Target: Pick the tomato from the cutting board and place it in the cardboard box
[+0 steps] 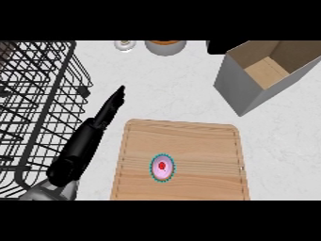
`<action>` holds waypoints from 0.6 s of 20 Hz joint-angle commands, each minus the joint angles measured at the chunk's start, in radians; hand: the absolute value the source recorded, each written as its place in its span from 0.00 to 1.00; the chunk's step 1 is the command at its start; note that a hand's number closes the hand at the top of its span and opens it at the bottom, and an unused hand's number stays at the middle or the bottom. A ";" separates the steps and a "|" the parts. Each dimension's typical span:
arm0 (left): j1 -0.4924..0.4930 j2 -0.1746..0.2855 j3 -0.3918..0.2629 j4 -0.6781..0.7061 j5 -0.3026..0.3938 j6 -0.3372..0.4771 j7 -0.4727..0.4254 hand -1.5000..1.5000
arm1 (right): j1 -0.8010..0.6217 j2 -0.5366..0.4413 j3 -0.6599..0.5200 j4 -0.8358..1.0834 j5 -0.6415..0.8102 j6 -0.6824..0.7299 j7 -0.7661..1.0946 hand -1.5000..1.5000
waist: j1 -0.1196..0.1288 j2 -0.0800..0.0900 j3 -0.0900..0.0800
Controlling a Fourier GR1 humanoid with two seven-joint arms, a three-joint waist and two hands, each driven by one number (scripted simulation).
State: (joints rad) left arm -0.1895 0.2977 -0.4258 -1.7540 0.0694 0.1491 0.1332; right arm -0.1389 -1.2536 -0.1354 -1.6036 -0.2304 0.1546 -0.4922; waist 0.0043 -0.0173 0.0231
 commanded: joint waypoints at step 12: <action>-0.054 -0.026 0.061 0.132 -0.013 -0.072 0.018 0.50 | -0.357 0.144 0.196 0.178 0.153 -0.040 0.214 1.00 | 0.042 0.031 -0.024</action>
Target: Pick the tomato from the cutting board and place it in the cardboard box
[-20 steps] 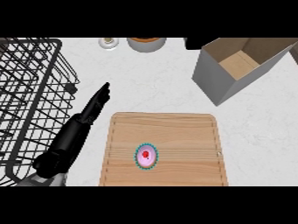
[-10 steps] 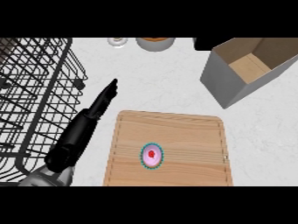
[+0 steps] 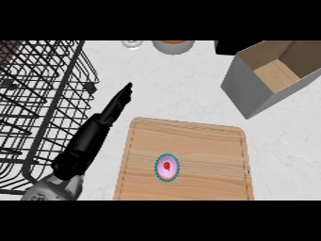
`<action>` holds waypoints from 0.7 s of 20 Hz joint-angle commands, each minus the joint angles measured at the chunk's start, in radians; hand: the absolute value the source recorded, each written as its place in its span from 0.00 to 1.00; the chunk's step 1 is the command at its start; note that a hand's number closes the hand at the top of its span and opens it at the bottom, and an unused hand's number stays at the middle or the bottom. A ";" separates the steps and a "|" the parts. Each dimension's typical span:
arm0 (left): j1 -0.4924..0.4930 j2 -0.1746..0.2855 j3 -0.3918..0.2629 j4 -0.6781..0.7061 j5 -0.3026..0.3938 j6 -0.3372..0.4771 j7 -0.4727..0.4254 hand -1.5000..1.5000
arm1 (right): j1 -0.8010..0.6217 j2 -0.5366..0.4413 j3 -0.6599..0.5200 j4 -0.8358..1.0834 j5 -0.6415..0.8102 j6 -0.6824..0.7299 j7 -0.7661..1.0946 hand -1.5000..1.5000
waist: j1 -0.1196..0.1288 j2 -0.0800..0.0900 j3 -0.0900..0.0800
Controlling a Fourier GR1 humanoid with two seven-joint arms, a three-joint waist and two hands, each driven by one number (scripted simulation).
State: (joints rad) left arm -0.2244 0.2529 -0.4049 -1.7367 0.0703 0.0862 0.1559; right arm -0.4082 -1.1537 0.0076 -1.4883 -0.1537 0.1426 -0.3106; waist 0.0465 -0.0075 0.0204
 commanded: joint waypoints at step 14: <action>0.008 -0.002 0.060 0.070 -0.035 -0.043 0.006 0.50 | -0.291 0.347 0.277 0.431 0.380 -0.104 -0.002 1.00 | 0.018 0.028 -0.019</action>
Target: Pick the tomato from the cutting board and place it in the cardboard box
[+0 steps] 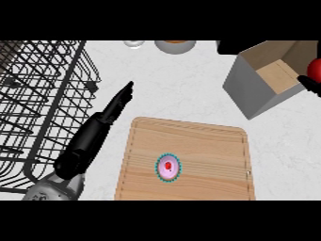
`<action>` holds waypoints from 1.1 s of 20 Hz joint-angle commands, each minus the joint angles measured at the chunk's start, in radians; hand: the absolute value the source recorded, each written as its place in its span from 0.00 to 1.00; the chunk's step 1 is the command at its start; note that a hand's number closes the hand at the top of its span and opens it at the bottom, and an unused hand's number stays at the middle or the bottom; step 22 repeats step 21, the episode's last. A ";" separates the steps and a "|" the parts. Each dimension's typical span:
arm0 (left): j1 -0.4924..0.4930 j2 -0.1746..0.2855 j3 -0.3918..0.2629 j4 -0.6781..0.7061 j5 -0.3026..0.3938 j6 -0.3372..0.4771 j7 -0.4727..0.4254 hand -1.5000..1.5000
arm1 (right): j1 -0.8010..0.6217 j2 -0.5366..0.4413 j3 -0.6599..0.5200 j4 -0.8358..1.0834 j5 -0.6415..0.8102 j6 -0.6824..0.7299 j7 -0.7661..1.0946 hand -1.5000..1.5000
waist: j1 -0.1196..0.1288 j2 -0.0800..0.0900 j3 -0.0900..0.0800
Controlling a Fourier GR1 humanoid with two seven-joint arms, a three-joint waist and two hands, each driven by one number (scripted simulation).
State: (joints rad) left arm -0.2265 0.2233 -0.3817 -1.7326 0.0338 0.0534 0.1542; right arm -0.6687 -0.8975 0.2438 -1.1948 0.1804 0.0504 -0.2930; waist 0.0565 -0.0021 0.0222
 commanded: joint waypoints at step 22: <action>0.068 -0.020 0.044 0.085 -0.051 -0.033 -0.016 0.50 | -0.238 0.201 -0.356 0.704 -0.369 0.322 -0.172 0.00 | -0.017 0.026 -0.020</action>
